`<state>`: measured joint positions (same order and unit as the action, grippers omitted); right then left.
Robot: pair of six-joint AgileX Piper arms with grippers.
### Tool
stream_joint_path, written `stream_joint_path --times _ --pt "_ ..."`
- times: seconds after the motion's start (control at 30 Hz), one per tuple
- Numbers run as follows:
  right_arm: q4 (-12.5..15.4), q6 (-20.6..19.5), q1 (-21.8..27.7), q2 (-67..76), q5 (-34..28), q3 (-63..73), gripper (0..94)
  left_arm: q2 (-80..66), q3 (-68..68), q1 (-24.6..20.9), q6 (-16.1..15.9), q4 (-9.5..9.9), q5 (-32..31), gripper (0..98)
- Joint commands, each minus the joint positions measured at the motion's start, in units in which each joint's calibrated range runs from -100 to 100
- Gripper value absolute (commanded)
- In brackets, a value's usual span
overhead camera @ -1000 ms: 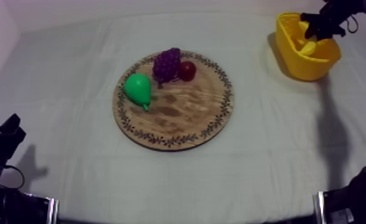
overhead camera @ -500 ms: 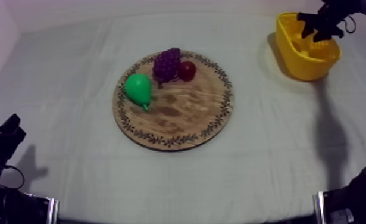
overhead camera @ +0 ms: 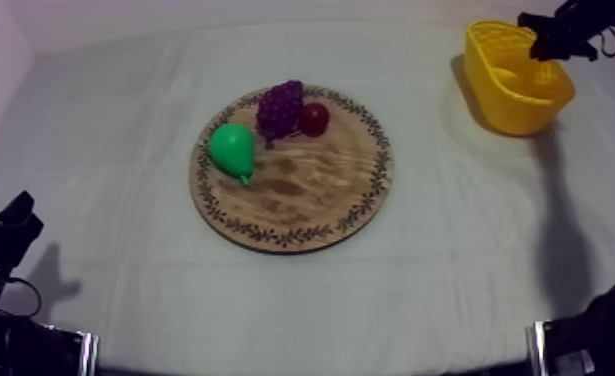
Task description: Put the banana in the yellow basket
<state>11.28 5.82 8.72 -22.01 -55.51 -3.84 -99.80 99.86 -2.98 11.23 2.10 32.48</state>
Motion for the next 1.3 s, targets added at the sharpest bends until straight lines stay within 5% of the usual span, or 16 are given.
stream_joint_path --times 0.0,0.5,1.0,1.27 --pt "0.3 1.1 0.5 5.4 2.4 -4.8 1.6 0.0 0.0 0.0 0.0 0.03 0.0 0.1" --pt "-3.8 0.1 0.7 37.8 24.5 -43.8 0.2 0.0 0.0 0.0 0.0 0.03 0.0 0.1" --pt "-12.5 -8.1 -5.5 72.8 25.4 -75.8 0.2 0.0 0.0 0.0 0.0 0.03 0.0 0.1" --pt "-14.4 -8.8 -7.0 94.9 21.3 -87.6 0.2 0.0 0.0 0.0 0.0 0.03 0.0 0.1"
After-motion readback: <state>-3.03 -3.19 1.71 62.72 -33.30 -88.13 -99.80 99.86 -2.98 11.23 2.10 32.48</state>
